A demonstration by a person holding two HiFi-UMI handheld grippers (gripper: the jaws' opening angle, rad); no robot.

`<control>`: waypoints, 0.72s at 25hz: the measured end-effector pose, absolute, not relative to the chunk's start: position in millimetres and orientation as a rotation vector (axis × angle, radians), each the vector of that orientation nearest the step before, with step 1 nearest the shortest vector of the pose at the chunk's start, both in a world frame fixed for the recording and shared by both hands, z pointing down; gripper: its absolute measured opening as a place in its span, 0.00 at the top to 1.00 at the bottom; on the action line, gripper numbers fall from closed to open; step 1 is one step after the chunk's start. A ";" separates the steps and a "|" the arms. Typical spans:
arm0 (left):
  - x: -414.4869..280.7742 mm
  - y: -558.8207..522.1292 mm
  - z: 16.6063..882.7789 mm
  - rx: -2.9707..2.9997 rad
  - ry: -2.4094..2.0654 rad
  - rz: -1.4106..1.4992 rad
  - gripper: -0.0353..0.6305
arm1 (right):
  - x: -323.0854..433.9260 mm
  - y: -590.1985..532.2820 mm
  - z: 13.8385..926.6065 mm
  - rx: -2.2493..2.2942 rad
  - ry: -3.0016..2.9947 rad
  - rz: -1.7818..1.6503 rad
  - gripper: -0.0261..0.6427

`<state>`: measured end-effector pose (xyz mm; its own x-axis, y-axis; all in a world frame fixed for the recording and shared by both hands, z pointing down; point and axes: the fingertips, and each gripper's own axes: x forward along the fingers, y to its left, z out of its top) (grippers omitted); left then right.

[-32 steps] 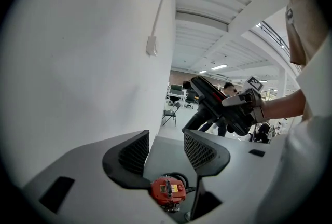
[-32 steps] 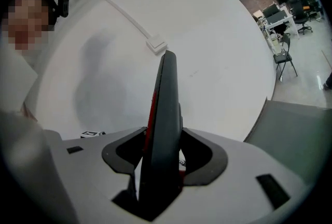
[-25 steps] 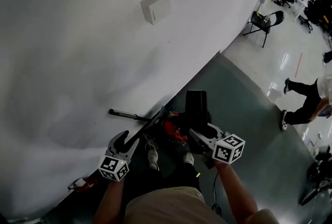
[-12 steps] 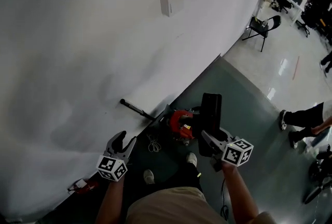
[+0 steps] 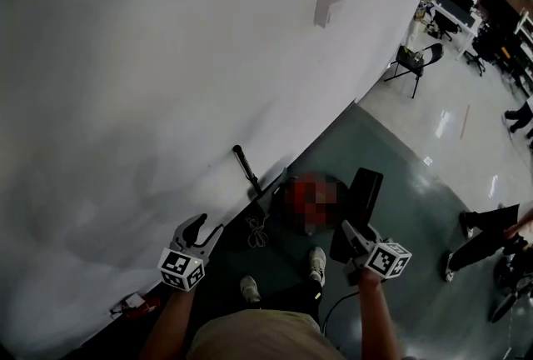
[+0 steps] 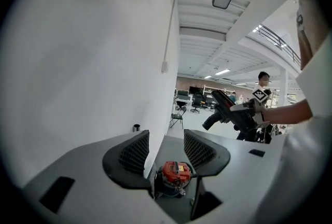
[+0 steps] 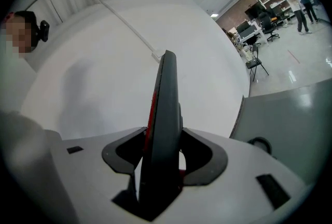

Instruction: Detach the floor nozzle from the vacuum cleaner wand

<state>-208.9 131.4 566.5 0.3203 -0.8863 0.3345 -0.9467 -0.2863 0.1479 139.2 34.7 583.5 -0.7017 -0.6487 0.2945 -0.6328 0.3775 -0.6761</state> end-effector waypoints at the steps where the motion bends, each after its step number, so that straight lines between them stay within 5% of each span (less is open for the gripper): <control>1: -216.1 139.3 568.7 2.278 -1.641 0.272 0.62 | 137.5 44.6 585.4 -1.225 2.585 -1.256 0.64; 18: -239.6 182.0 671.6 2.078 -1.627 0.268 0.62 | 79.3 115.5 651.3 -1.258 2.687 -1.332 0.64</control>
<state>-239.6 182.0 671.6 0.2723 -0.8572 0.4372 -0.9521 -0.1743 0.2511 79.3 115.5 651.3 -0.6954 -0.5921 0.4073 -0.6825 0.3668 -0.6321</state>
